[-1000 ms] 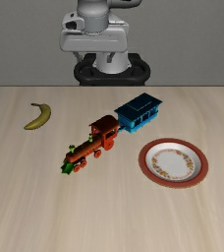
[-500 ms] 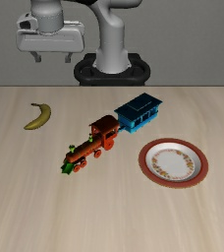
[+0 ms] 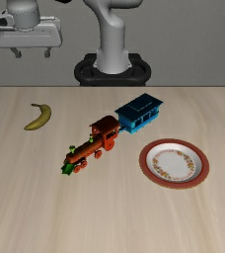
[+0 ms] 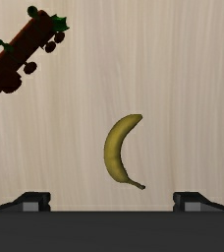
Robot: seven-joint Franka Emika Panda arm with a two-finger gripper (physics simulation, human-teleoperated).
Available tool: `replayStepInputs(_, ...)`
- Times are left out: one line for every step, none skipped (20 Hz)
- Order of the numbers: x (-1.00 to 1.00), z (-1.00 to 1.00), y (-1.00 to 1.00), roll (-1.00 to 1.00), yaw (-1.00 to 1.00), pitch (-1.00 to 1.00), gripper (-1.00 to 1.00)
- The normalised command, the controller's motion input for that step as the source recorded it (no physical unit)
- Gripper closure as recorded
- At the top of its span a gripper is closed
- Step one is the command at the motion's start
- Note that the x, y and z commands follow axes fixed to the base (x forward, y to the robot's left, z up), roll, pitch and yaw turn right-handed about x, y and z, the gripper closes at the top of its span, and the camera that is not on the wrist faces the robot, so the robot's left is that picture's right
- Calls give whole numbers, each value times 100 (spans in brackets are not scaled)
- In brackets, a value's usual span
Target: Pick up the banana and put it on the plate
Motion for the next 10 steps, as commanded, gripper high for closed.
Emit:
replayStepInputs(0,-100,0,0,0,0,-100)
replayStepInputs(0,-100,0,0,0,0,-100)
replayStepInputs(0,-100,0,0,0,0,-100)
replayStepInputs(0,-100,0,0,0,0,-100)
replayStepInputs(0,-100,0,0,0,0,-100)
replayStepInputs(0,-100,0,0,0,0,-100)
replayStepInputs(0,-100,0,0,0,0,-100)
replayStepInputs(0,-100,0,0,0,0,-100)
replayStepInputs(0,-100,0,0,0,0,-100)
replayStepInputs(0,-100,0,0,0,0,-100)
